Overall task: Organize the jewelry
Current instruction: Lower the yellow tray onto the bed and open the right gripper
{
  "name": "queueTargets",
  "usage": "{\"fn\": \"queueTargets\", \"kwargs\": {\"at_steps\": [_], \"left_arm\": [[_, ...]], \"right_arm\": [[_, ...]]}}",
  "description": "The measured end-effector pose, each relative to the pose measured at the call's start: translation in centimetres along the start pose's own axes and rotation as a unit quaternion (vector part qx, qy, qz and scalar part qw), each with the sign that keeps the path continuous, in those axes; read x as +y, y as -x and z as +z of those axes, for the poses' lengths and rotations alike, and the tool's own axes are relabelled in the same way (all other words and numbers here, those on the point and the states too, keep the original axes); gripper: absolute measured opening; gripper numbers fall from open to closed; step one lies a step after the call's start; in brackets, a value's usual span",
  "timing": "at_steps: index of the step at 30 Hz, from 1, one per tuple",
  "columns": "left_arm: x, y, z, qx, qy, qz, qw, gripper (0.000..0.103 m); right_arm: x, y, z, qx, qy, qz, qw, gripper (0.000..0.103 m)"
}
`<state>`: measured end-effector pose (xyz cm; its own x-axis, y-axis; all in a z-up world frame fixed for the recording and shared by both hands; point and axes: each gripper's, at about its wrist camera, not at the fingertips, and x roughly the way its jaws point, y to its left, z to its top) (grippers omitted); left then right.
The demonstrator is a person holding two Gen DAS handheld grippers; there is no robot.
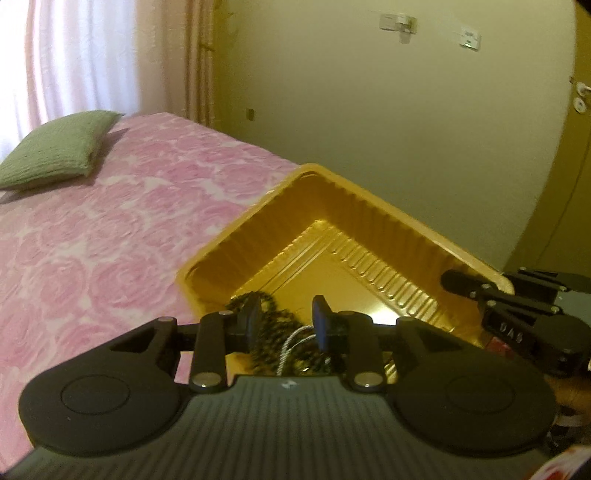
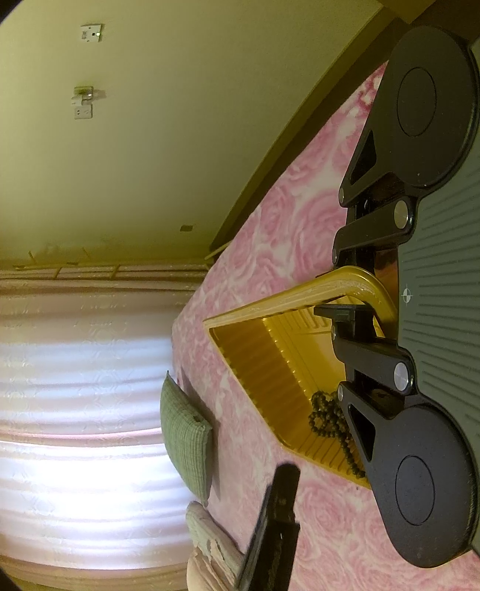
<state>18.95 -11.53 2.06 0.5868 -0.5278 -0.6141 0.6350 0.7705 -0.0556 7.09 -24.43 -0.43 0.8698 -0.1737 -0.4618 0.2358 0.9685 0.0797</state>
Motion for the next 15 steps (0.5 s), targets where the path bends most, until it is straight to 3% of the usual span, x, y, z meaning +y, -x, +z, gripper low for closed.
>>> {"fn": "queueTargets", "kwargs": {"at_steps": [5,10,15], "left_arm": [[1.7,2.1,-1.8,-0.004,0.042,0.026,0.9988,0.029],[3.1,4.1,-4.4,-0.002,0.089,0.057,0.9944,0.037],[4.0,5.6,-6.9,0.004,0.130,0.082,0.9881,0.043]], "right_arm": [[-1.0,-0.4,-0.1,0.012,-0.030,0.007,0.999,0.009],[-4.3,-1.6,-0.9,0.044,-0.107,0.033,0.993,0.009],[-8.0,-2.8,-2.6,0.076,-0.213,0.073,0.971,0.010]]}}
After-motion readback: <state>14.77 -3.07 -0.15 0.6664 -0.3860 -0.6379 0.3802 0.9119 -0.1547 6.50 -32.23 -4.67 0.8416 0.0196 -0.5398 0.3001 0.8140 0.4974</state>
